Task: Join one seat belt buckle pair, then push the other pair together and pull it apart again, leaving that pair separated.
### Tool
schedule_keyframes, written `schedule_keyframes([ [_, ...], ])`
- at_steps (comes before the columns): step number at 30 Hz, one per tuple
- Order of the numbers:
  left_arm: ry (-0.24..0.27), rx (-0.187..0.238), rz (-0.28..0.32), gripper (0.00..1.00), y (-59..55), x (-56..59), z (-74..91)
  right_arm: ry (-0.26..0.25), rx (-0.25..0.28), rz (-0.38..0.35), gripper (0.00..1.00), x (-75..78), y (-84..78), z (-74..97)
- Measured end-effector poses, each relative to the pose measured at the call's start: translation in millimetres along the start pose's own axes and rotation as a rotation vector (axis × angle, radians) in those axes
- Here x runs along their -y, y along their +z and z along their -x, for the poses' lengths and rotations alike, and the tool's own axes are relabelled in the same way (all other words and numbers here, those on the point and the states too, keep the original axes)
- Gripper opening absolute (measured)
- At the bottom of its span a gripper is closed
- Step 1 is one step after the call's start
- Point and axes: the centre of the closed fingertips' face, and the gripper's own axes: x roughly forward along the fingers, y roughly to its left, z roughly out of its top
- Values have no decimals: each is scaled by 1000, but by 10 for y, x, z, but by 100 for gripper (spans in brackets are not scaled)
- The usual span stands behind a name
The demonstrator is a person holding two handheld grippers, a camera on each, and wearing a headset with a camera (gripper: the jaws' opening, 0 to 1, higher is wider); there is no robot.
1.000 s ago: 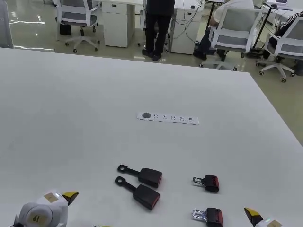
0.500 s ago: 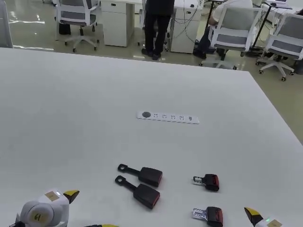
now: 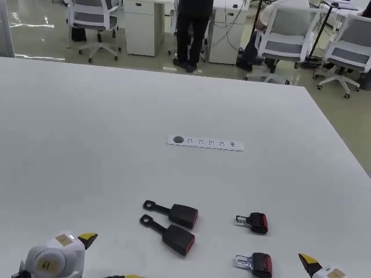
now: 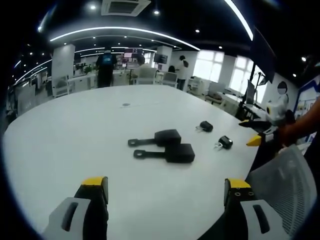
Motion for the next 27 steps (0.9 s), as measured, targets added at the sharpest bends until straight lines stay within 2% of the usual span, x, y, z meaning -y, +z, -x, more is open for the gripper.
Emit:
schedule_keyframes([
  [10,-3,4,-10,98,10,-25,-55,18,-16,9,98,1,-32,-5],
  [13,-5,-1,-13,98,25,6,-68,25,-20,6,98,-9,-41,-4],
  [19,-9,-10,-21,97,18,-3,-120,38,-33,14,97,-1,-55,-4],
  [27,-26,-29,-58,97,63,58,-185,53,-39,18,96,66,-61,-52],
])
